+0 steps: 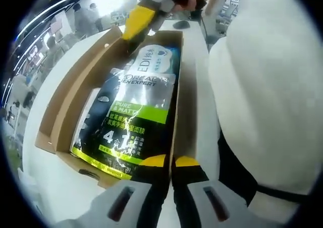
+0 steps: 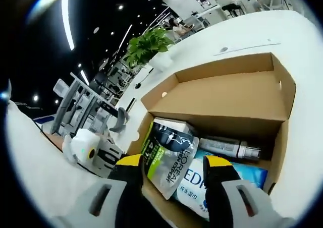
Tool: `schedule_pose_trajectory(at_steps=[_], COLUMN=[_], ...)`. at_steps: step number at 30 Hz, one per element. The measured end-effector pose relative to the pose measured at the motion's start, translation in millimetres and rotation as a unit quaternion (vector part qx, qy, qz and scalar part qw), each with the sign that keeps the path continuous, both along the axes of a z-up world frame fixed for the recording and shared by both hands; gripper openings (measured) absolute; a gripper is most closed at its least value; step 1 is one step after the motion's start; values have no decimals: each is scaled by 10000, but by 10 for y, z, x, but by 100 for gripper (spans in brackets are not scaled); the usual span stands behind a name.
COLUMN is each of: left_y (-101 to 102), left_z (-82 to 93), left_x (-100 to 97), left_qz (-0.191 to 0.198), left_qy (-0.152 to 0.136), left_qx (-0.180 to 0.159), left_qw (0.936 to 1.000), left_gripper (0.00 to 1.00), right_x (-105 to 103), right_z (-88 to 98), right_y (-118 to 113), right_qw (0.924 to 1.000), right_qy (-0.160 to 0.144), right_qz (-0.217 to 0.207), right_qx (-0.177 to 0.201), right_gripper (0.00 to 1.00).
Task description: Operate the shoe box by opening the lid, removing the specified soft item, and placing it in the target area until the item is outside and the box remains undamaged.
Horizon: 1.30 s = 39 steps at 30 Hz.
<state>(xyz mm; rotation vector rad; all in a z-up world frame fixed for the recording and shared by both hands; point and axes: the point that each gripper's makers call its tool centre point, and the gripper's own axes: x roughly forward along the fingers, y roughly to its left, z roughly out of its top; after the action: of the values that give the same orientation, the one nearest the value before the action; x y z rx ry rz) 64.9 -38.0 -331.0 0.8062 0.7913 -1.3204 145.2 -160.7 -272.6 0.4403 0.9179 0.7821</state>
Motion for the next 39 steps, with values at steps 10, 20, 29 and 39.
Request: schedule_pose_trajectory(at_steps=[10, 20, 29, 39], left_y=[-12, -16, -16, -12], left_z=[-11, -12, -1, -2], left_x=[7, 9, 11, 14], left_qz=[-113, -96, -112, -102], left_qy=[-58, -120, -133, -153], left_qx=[-31, -13, 7, 14], left_qw=[9999, 9999, 9998, 9998], left_gripper=[2, 2, 2, 2], right_x=[114, 55, -88, -120], right_z=[-228, -232, -24, -22], right_y=[178, 225, 328, 469], right_qw=[9991, 9959, 9867, 9793], right_qy=[338, 756, 980, 1278], right_qz=[230, 365, 615, 340], right_qx=[106, 345, 1141, 1530], right_gripper=[45, 31, 19, 21])
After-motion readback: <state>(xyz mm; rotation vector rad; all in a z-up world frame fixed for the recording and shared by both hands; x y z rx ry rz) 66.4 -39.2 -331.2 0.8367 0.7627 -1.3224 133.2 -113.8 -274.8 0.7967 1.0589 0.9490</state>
